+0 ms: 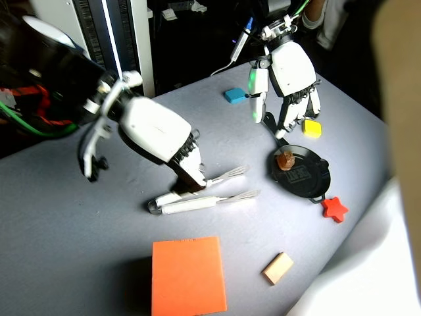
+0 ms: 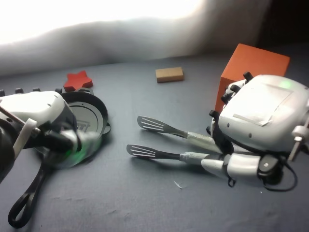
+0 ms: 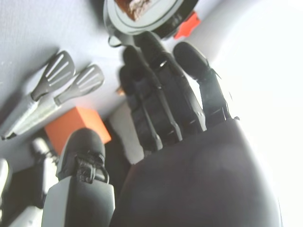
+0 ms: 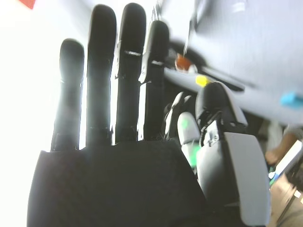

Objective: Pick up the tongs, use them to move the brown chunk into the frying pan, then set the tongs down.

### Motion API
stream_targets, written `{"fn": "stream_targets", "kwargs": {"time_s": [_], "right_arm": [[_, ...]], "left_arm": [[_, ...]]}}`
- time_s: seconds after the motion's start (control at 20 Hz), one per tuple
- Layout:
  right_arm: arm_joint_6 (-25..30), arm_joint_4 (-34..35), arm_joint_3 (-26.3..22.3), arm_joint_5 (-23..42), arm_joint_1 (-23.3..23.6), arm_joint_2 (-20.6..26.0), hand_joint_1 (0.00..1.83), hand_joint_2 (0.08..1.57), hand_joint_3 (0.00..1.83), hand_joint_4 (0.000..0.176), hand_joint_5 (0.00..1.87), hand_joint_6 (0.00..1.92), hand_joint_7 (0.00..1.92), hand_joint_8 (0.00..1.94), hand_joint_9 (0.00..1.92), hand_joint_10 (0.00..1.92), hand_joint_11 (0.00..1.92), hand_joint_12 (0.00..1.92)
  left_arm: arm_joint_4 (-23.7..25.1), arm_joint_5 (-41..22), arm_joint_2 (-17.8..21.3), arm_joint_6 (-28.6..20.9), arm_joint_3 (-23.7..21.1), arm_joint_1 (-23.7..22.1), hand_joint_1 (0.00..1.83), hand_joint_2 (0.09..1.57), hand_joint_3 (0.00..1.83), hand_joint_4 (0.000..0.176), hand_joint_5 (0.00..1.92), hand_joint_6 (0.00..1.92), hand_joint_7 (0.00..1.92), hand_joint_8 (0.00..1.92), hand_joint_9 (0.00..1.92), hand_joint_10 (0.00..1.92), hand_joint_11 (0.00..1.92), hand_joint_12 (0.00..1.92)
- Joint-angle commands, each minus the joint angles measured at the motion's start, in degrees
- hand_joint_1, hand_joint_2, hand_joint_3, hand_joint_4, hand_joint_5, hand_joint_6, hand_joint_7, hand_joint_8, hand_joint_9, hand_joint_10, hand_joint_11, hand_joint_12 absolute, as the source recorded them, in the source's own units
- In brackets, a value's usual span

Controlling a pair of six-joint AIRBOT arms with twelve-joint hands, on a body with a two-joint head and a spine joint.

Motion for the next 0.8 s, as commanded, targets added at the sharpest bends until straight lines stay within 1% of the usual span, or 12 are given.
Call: {"fn": "stream_targets", "kwargs": {"time_s": [0.0, 0.05, 0.1, 0.15, 0.2, 0.25, 0.3, 0.35, 0.4, 0.5, 0.65, 0.75], "right_arm": [[0.8, -1.9, -0.8, 2.8, 1.1, 1.0, 0.21, 1.38, 0.01, 0.000, 0.94, 0.91, 1.13, 1.04, 0.99, 1.59, 0.74, 1.92], [2.3, -1.9, -1.6, 5.3, 2.0, 2.9, 0.22, 1.42, 0.01, 0.000, 0.94, 1.10, 1.15, 1.18, 1.04, 1.71, 0.87, 1.92], [5.1, -1.9, -2.2, 9.3, 3.3, 5.4, 0.26, 1.45, 0.02, 0.000, 0.96, 1.24, 1.18, 1.28, 1.08, 1.81, 1.01, 1.92], [7.4, -1.9, -2.3, 11.4, 4.2, 7.1, 0.29, 1.47, 0.02, 0.000, 0.97, 1.34, 1.18, 1.33, 1.09, 1.85, 1.07, 1.92], [9.4, -1.9, -2.3, 12.4, 4.8, 8.6, 0.33, 1.51, 0.02, 0.000, 1.00, 1.49, 1.22, 1.42, 1.14, 1.86, 1.15, 1.92], [10.5, -1.9, -2.3, 13.1, 5.3, 9.7, 0.40, 1.53, 0.03, 0.000, 1.01, 1.69, 1.21, 1.59, 1.18, 1.91, 1.23, 1.92], [10.4, -1.9, -2.6, 13.4, 5.8, 11.9, 0.47, 1.53, 0.02, 0.000, 1.03, 1.76, 1.23, 1.68, 1.20, 1.92, 1.23, 1.92], [8.8, -1.9, -2.9, 13.7, 5.8, 13.1, 0.48, 1.53, 0.02, 0.000, 1.02, 1.83, 1.21, 1.73, 1.20, 1.92, 1.23, 1.92], [8.0, -1.9, -3.0, 14.2, 5.8, 14.3, 0.44, 1.53, 0.02, 0.000, 0.98, 1.79, 1.18, 1.76, 1.18, 1.92, 1.24, 1.92], [9.9, -1.9, -3.0, 15.0, 5.7, 16.7, 0.41, 1.54, 0.02, 0.000, 0.97, 1.72, 1.16, 1.78, 1.17, 1.92, 1.23, 1.92], [11.2, -1.9, -3.0, 16.2, 5.9, 18.6, 0.47, 1.53, 0.01, 0.000, 0.97, 1.78, 1.16, 1.82, 1.18, 1.92, 1.21, 1.92], [11.2, -1.9, -3.2, 16.2, 6.3, 19.4, 0.46, 1.54, 0.02, 0.000, 0.96, 1.76, 1.17, 1.77, 1.20, 1.92, 1.23, 1.92]], "left_arm": [[4.6, -3.3, 1.0, -0.1, -0.1, -1.0, 0.79, 1.32, 0.07, 0.133, 0.59, 1.65, 0.69, 1.86, 0.62, 1.92, 0.52, 1.92], [4.5, -3.5, 1.2, 0.1, -0.1, -1.4, 0.82, 1.31, 0.08, 0.098, 0.61, 1.63, 0.84, 1.74, 0.73, 1.90, 0.57, 1.92], [4.5, -3.5, 1.5, 0.6, -0.2, -1.6, 0.56, 1.35, 0.08, 0.000, 0.78, 1.73, 0.91, 1.76, 0.81, 1.92, 0.68, 1.92], [4.0, -3.5, 1.7, 0.6, -0.4, -1.6, 0.49, 1.38, 0.06, 0.000, 0.82, 1.79, 0.93, 1.79, 0.85, 1.92, 0.75, 1.92], [3.2, -3.5, 1.9, 0.6, -0.8, -1.5, 0.46, 1.39, 0.06, 0.000, 0.83, 1.80, 0.94, 1.81, 0.90, 1.92, 0.84, 1.92], [2.5, -3.5, 2.0, 0.4, -1.1, -1.5, 0.47, 1.40, 0.04, 0.000, 0.82, 1.78, 0.96, 1.81, 0.93, 1.92, 0.89, 1.92], [2.4, -3.6, 2.0, 0.2, -1.6, -1.8, 0.37, 1.48, 0.05, 0.000, 0.84, 1.78, 0.93, 1.83, 0.93, 1.92, 0.89, 1.92], [2.4, -3.6, 1.8, 0.2, -1.7, -2.1, 0.36, 1.49, 0.04, 0.000, 0.87, 1.77, 0.95, 1.83, 0.94, 1.92, 0.91, 1.92], [2.4, -3.6, 1.6, 0.4, -1.8, -2.6, 0.35, 1.51, 0.04, 0.000, 0.90, 1.76, 0.97, 1.80, 0.93, 1.92, 0.89, 1.92], [3.1, -3.9, 1.4, 1.7, -1.7, -3.6, 0.30, 1.52, 0.02, 0.000, 0.91, 1.71, 0.98, 1.70, 0.91, 1.90, 0.85, 1.92], [4.5, -4.4, 1.5, 1.8, -1.6, -4.3, 0.39, 1.50, 0.00, 0.000, 0.91, 1.58, 0.96, 1.70, 0.88, 1.90, 0.86, 1.92], [4.5, -4.4, 1.5, 2.0, -1.7, -4.8, 0.38, 1.49, 0.00, 0.000, 0.89, 1.55, 0.94, 1.62, 0.86, 1.84, 0.82, 1.92]]}}
